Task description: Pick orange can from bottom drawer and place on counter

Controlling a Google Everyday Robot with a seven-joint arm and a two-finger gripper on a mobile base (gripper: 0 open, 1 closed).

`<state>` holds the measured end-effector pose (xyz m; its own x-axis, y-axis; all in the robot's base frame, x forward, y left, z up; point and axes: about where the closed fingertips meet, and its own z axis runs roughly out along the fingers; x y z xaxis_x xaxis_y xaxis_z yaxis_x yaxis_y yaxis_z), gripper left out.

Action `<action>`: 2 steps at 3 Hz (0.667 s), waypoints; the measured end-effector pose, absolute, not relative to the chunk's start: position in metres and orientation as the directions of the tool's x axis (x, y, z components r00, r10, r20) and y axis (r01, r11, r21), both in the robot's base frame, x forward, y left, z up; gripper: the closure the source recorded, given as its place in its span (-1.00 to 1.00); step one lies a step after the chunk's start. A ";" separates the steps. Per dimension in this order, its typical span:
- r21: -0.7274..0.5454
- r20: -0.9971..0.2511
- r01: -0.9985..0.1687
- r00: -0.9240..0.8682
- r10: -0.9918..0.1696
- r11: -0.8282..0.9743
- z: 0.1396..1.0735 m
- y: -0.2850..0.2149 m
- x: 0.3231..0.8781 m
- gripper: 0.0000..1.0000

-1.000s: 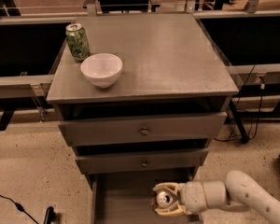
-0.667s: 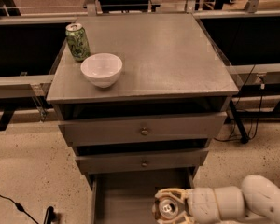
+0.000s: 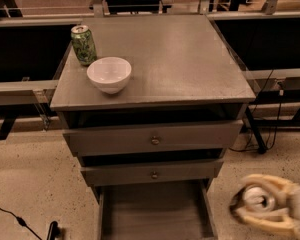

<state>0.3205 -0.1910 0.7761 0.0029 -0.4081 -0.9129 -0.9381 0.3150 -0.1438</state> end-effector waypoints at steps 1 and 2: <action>-0.213 -0.890 -0.892 0.009 -0.456 0.398 0.827 -0.221 0.332 1.00; -0.211 -0.893 -0.896 0.014 -0.450 0.391 0.823 -0.219 0.333 1.00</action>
Offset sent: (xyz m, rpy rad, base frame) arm 0.0116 -0.0304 0.0508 -0.0520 -0.0553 -0.1006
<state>0.3326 -0.2194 0.8233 0.0140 -0.4495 -0.8932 -0.8961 0.3907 -0.2106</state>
